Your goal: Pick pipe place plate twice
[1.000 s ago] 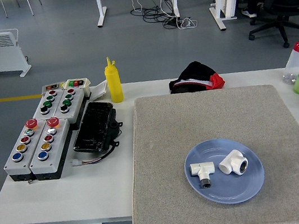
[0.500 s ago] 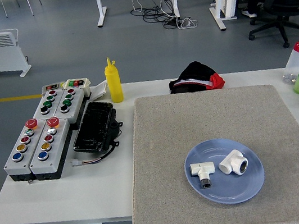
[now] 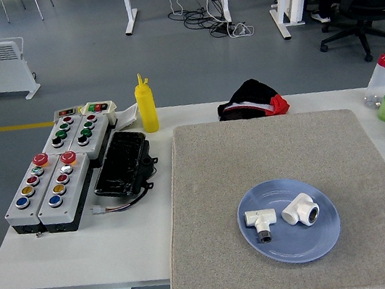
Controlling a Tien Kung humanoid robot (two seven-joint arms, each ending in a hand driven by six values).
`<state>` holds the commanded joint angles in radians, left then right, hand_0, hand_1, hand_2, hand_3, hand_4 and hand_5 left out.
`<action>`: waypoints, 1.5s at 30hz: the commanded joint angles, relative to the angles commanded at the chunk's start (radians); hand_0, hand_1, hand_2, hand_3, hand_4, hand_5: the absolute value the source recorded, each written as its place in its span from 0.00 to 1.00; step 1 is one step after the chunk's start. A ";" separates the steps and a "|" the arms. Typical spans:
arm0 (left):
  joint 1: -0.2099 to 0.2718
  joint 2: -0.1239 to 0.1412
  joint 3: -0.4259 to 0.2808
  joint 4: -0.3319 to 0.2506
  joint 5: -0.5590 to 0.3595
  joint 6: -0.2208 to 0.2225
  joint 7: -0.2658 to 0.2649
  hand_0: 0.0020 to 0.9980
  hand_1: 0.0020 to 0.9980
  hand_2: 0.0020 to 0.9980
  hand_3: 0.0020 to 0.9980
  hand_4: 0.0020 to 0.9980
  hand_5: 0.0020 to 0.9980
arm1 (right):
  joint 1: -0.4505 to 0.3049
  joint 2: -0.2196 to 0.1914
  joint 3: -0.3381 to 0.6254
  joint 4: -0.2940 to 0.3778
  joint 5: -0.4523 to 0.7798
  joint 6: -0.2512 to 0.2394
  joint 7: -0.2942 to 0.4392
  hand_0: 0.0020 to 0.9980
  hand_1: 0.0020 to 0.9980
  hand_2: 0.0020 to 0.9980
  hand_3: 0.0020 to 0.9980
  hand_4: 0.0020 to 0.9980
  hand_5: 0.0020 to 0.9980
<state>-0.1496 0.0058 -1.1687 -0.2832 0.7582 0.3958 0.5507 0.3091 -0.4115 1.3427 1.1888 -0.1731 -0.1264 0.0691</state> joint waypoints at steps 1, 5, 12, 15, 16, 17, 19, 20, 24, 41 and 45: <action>-0.001 0.000 0.001 0.000 -0.001 0.000 -0.001 0.59 0.57 0.60 0.60 0.48 1.00 | 0.000 0.000 0.002 0.000 0.000 -0.002 -0.003 0.95 0.86 0.93 0.89 0.60 0.57; -0.005 0.002 0.001 0.000 -0.001 -0.001 -0.001 0.59 0.57 0.60 0.60 0.48 1.00 | 0.002 0.000 0.007 0.000 0.000 -0.009 -0.018 0.95 0.86 0.93 0.90 0.61 0.60; -0.006 0.002 0.000 0.000 0.001 -0.001 0.000 0.59 0.57 0.60 0.60 0.48 1.00 | 0.005 -0.003 0.012 0.002 0.001 -0.017 -0.045 0.96 0.86 0.94 0.90 0.60 0.62; -0.006 0.002 -0.001 0.001 0.001 -0.001 0.000 0.59 0.57 0.60 0.60 0.48 1.00 | 0.005 -0.003 0.012 0.001 0.002 -0.014 -0.050 0.96 0.86 0.94 0.90 0.60 0.62; -0.006 0.002 -0.001 0.000 0.002 -0.001 0.000 0.59 0.57 0.60 0.60 0.48 1.00 | 0.005 -0.003 0.012 0.001 0.002 -0.013 -0.051 0.95 0.86 0.94 0.89 0.60 0.63; -0.006 0.002 -0.001 0.000 0.003 -0.001 0.001 0.59 0.57 0.60 0.60 0.48 1.00 | 0.005 -0.003 0.012 0.001 0.002 -0.013 -0.052 0.95 0.86 0.94 0.89 0.60 0.63; -0.006 0.002 -0.001 0.000 0.003 -0.001 0.001 0.59 0.57 0.60 0.60 0.48 1.00 | 0.005 -0.003 0.013 0.001 0.003 -0.013 -0.054 0.95 0.86 0.94 0.89 0.60 0.63; -0.006 0.002 0.000 0.001 0.001 -0.001 0.000 0.59 0.57 0.60 0.60 0.48 1.00 | 0.004 -0.003 0.013 0.001 0.003 -0.013 -0.055 0.95 0.86 0.94 0.89 0.60 0.63; -0.005 0.001 0.002 0.001 -0.002 0.000 -0.001 0.59 0.57 0.60 0.60 0.48 1.00 | 0.004 -0.003 0.013 0.000 0.006 -0.017 -0.058 0.96 0.86 0.94 0.89 0.60 0.64; -0.007 0.002 0.003 0.001 -0.003 -0.001 0.000 0.59 0.57 0.60 0.60 0.47 1.00 | 0.003 -0.001 0.014 -0.001 0.005 -0.041 -0.073 0.94 0.85 0.93 0.88 0.59 0.67; -0.006 0.002 0.003 0.001 -0.003 -0.001 0.000 0.59 0.57 0.60 0.60 0.47 1.00 | 0.003 -0.001 0.013 0.000 0.007 -0.040 -0.074 0.94 0.85 0.93 0.88 0.59 0.67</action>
<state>-0.1560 0.0075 -1.1658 -0.2824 0.7555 0.3946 0.5505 0.3125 -0.4126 1.3561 1.1888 -0.1665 -0.1664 -0.0044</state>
